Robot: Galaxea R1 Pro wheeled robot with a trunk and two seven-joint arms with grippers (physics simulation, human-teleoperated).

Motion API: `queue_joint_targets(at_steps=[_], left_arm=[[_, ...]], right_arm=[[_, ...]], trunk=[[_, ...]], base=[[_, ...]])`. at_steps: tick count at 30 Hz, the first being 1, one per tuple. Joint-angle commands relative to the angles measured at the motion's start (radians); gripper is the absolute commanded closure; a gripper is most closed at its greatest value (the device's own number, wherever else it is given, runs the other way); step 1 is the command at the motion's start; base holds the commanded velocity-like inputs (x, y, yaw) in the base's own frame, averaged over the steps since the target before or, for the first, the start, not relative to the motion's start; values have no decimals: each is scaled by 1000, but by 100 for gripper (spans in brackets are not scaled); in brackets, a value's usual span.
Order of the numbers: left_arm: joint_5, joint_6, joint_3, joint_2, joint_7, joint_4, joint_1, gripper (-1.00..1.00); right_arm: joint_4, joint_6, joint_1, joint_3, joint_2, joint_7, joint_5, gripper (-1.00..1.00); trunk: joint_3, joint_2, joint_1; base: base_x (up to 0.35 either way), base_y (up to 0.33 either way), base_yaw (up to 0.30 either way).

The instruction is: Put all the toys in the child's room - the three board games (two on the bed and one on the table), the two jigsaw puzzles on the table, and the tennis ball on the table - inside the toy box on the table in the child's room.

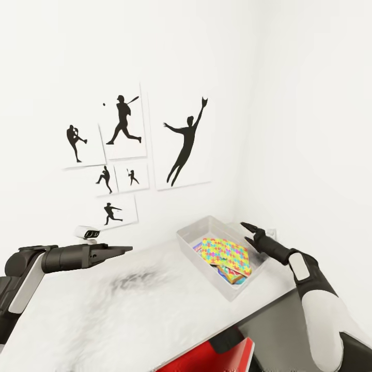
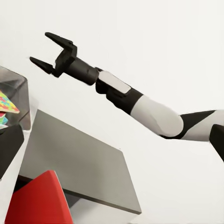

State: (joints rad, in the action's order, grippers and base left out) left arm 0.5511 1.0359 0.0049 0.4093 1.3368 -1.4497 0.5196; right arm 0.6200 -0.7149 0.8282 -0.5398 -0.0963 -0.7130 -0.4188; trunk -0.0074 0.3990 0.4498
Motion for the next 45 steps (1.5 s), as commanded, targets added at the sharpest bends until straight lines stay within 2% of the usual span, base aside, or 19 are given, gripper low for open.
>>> queue_joint_targets(at_steps=[1,3,9,11,19,25,29,32,35,37,45], left_arm=[[3,9,0,0,1,0,0,-100],[3,9,0,0,1,0,0,-100],[3,9,0,0,1,0,0,-100],[3,9,0,0,1,0,0,-100],[2,9,-1,0,1,0,0,-100],[2,9,-2,0,1,0,0,-100],[4,9,-2,1,3,0,0,-100],[4,10,-2,3,3,0,0,-100],[4,10,-1,5,4,0,0,-100],[4,10,-1,5,5,0,0,-100],[4,10,2,5,5,0,0,-100]], right_arm=[[27,-6,-26,-3,0,-39,-2,-100],[86,-6,-82,-3,1,-108,-2,-100],[191,-5,-181,-3,7,-213,-2,-100],[248,-5,-230,-3,8,-254,-2,-100],[374,-4,-334,-3,10,-330,-2,-100],[461,-5,-359,-2,19,-361,-3,-100],[475,-3,-367,8,26,-360,-2,-100],[477,-1,-368,46,28,-357,-1,-100],[479,1,-369,104,28,-350,-1,-100],[483,1,-369,124,27,-347,-1,-100],[492,2,-370,146,29,-313,-1,-100]], trunk=[[-1,1,0],[-1,1,0],[0,1,0],[1,1,0],[13,1,0],[23,1,0],[29,1,0],[33,1,0],[34,1,0],[35,1,0],[37,1,0]], base=[[-155,47,0],[-194,79,0],[-236,114,0],[-248,124,0],[-92,38,25],[-7,3,93],[-3,0,109],[-70,2,100],[-170,47,40],[-151,53,17],[-37,13,162]])
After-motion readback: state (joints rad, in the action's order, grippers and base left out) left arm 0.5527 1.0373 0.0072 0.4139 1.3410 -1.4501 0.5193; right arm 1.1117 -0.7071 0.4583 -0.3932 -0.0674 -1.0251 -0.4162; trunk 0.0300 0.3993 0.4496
